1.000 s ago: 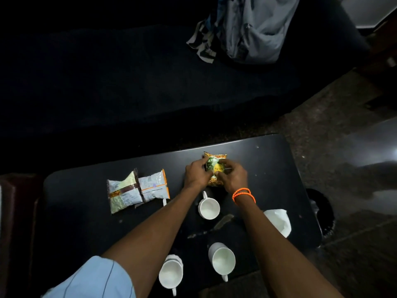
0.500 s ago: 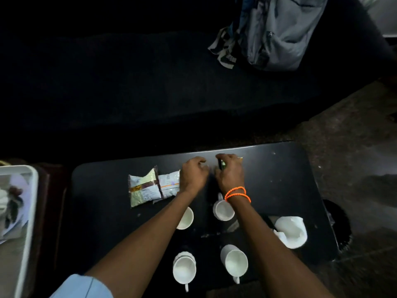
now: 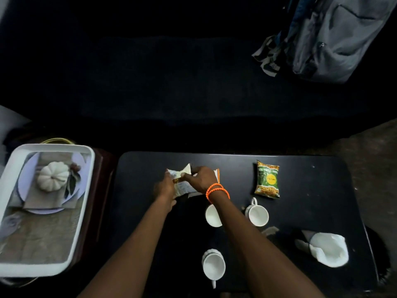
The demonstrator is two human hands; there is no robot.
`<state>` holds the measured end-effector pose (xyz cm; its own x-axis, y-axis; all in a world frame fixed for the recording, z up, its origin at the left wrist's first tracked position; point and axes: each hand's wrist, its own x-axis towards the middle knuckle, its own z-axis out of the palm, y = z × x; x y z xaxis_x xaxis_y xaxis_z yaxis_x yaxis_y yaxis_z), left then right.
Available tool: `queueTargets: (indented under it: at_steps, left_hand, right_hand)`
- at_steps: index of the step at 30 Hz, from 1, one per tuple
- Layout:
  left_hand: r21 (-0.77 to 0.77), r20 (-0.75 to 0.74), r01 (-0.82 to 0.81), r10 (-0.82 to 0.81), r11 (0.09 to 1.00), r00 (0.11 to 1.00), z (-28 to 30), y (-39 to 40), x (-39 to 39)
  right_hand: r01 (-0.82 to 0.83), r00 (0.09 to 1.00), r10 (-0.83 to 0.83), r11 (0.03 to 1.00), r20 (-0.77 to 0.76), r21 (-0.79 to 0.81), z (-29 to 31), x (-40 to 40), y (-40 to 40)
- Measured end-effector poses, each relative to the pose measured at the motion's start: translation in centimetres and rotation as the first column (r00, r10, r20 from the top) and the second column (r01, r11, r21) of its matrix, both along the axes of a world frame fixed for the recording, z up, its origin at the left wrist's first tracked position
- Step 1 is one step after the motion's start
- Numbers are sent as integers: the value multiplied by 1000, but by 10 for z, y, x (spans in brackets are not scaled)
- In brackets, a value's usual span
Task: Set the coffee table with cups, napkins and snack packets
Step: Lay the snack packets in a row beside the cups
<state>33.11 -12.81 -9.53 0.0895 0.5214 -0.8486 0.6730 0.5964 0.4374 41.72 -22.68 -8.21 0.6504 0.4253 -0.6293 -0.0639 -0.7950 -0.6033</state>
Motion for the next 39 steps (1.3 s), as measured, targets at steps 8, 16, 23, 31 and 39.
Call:
queueTargets:
  at_steps: [8,16,23,31,39]
  left_hand:
    - [-73,152,-66,77,995,985,11,19,-13]
    - [49,350,49,-63,998,935,31,13,24]
    - [-89,531,225,-145,970,835,23,-33,69]
    - [239,312,632,-674,737,669,4,-64,94]
    - [579,-228,812,-942,74,248,-11,-72,96]
  right_hand:
    - [303,914,-218,927,-342,219,13,-20,16]
    - [756,647,-563,564,-513,334,30,2,2]
    - [885,434,-504,392,-746,250,26,34,-49]
    - [653,739,-667,677,-93,341,-5,54,-116]
    - [196,922,-119,964,368,-177,-19,54,-121]
